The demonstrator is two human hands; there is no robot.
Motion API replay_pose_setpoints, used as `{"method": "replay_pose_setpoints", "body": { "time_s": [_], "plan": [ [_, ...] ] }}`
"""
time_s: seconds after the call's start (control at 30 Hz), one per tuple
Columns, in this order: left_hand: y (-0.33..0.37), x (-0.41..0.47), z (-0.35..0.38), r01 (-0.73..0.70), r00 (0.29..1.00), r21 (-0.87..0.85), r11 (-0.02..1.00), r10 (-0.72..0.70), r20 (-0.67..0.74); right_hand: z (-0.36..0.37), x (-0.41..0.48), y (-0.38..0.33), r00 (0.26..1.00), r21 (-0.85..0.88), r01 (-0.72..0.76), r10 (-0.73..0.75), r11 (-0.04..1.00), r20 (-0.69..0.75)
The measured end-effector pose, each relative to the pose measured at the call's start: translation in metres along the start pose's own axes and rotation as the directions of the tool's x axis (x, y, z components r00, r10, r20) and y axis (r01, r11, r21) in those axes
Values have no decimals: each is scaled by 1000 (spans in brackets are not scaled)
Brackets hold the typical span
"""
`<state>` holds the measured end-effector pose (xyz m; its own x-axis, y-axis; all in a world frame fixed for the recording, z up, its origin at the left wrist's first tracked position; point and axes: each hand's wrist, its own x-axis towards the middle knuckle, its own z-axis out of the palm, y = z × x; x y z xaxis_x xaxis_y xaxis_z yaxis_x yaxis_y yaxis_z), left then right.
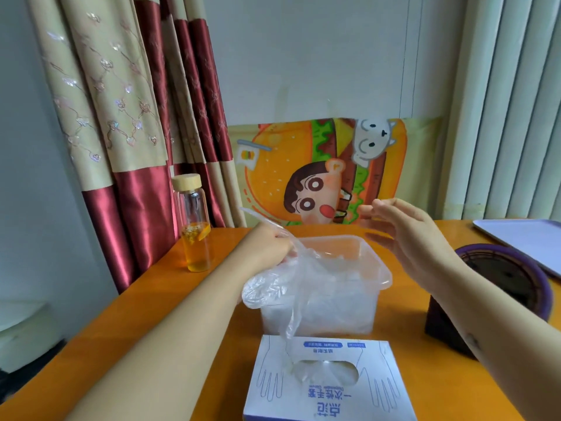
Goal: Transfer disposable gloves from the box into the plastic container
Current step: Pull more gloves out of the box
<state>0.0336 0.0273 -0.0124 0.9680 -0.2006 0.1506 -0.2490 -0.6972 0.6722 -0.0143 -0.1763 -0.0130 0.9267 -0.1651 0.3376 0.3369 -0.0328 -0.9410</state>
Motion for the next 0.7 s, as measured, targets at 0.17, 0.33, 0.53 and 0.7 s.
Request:
{"method": "replay_pose_setpoints", "body": {
  "time_s": [0.17, 0.33, 0.53, 0.7],
  "plan": [
    [-1, 40, 3, 94, 990, 77, 993, -102, 102, 11, -23, -16, 792, -539, 534, -161, 651, 589],
    [6, 71, 18, 91, 966, 242, 966, -145, 214, 22, 7, 12, 840, -758, 518, -70, 397, 538],
    [-1, 91, 22, 6, 953, 191, 982, -63, 296, 1, 70, 33, 962, -864, 274, -137, 423, 238],
    [-28, 97, 29, -76, 966, 372, 925, -24, 257, 3, 86, 59, 937, -954, 239, 216, 182, 276]
  ]
}}
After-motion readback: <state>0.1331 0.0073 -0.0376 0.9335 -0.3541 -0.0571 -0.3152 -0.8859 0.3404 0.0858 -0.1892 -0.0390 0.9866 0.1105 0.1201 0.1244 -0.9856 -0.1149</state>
